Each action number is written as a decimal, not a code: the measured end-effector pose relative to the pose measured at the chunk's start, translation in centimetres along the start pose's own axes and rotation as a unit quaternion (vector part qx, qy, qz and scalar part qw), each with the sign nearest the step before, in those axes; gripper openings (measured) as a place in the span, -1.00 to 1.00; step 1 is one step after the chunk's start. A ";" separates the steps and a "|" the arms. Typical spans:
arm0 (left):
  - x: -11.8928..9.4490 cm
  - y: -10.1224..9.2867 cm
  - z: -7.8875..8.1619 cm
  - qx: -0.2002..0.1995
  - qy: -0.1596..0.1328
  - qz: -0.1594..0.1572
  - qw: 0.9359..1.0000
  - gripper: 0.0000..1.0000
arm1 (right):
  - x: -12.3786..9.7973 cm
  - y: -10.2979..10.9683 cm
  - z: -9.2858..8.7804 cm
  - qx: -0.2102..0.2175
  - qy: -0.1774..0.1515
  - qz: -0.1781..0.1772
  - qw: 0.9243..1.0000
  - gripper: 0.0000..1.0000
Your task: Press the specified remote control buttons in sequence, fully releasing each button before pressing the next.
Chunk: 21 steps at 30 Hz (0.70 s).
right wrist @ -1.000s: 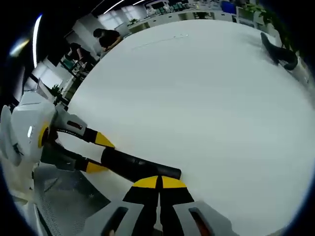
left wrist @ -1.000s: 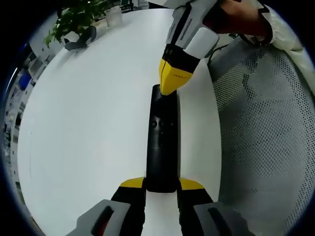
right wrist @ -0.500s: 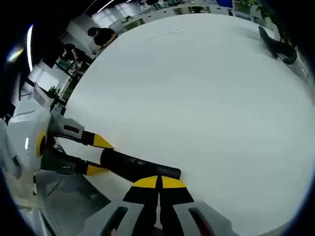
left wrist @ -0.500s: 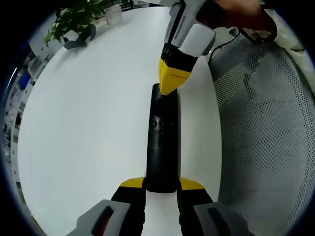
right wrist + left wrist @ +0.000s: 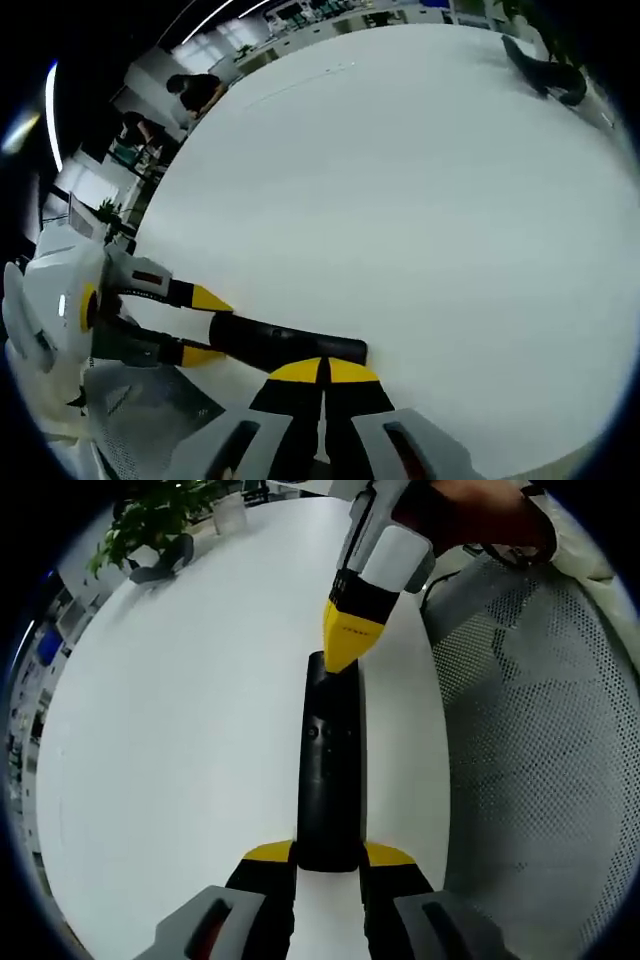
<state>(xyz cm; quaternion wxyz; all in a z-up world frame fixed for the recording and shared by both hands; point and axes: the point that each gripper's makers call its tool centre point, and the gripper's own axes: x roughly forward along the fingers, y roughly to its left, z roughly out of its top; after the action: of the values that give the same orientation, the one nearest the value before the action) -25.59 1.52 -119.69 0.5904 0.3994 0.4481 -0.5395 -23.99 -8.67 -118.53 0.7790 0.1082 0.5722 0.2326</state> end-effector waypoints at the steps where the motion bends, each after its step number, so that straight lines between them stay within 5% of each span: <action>1: 0.0 0.0 -0.1 0.002 -0.004 -0.001 1.000 -0.55 | 0.0 0.0 0.0 -0.004 0.000 -0.002 1.000 -1.00; 21: 0.0 0.0 0.0 -0.002 -0.023 0.001 1.000 -0.56 | 0.7 1.3 0.0 -0.014 0.002 0.022 1.000 -1.00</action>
<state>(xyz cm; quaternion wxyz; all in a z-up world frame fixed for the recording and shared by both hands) -25.62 1.55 -119.65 0.6018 0.3862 0.4352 -0.5470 -24.16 -7.24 -118.54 0.7740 0.1098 0.5677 0.2579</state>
